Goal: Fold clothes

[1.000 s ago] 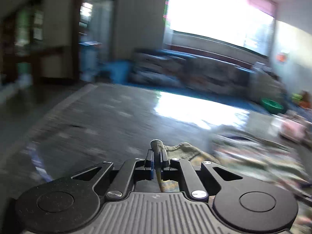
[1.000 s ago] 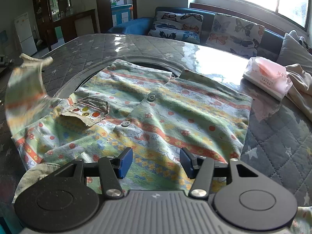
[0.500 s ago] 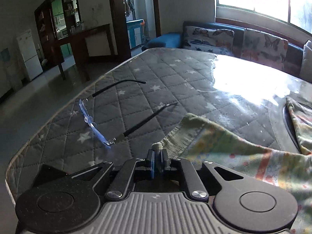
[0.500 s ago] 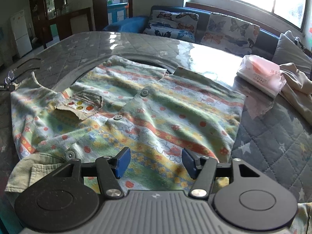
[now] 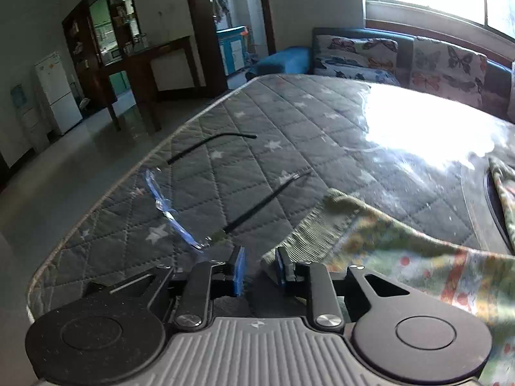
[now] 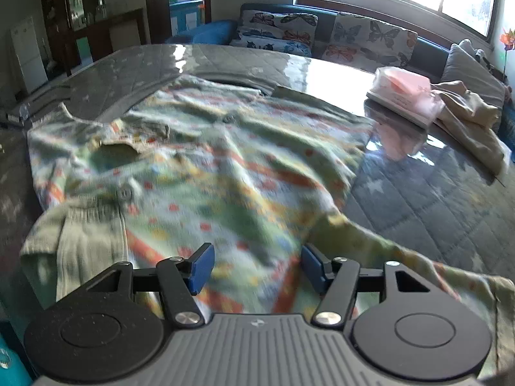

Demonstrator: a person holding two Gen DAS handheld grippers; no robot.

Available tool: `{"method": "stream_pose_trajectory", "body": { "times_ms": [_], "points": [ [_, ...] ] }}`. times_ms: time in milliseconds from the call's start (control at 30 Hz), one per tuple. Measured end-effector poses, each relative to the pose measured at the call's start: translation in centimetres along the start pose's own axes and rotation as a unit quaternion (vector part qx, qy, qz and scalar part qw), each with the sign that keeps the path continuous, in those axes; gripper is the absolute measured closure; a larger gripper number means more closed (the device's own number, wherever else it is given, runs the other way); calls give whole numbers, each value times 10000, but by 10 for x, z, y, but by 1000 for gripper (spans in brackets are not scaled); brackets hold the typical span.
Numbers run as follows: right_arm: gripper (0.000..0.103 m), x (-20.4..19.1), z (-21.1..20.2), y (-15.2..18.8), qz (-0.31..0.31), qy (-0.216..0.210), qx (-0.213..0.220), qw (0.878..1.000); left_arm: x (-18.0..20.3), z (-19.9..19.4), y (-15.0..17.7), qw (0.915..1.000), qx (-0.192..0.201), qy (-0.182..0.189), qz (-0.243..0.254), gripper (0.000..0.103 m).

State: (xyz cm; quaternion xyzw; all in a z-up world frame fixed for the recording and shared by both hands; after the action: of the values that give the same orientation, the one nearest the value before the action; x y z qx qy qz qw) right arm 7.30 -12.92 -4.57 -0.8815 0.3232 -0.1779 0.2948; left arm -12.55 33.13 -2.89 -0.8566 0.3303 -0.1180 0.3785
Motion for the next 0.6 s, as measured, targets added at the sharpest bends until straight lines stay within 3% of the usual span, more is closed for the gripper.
{"method": "stream_pose_trajectory", "body": {
  "times_ms": [167, 333, 467, 600],
  "points": [
    [42, 9, -12, 10, 177, 91, 98, 9998, 9, -20, -9, 9994, 176, 305, -40, 76],
    [42, 19, -14, 20, 386, 100, 88, 9992, 56, -35, -12, 9913, 124, 1273, 302, 75],
    [42, 34, -22, 18, 619, 195, 278, 9975, 106, -45, -5, 9731, 21, 2174, 761, 70],
    [42, 57, -16, 16, 886, 458, 398, 9942, 163, -54, 6, 9469, -125, 2971, 1221, 70]
  ]
}}
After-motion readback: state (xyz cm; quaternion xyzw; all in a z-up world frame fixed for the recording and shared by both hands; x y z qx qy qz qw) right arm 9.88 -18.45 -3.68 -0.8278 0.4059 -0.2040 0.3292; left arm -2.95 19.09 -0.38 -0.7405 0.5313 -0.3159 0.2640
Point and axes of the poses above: each gripper's, at about its wrist camera, not at the fingertips, and z roughly the way its jaws point, x to its right, y to its underside, the point moved 2 cm from there along z, roughly the way its jaws point, and after that the axes turned 8 degrees about y, right-handed, at the moved point
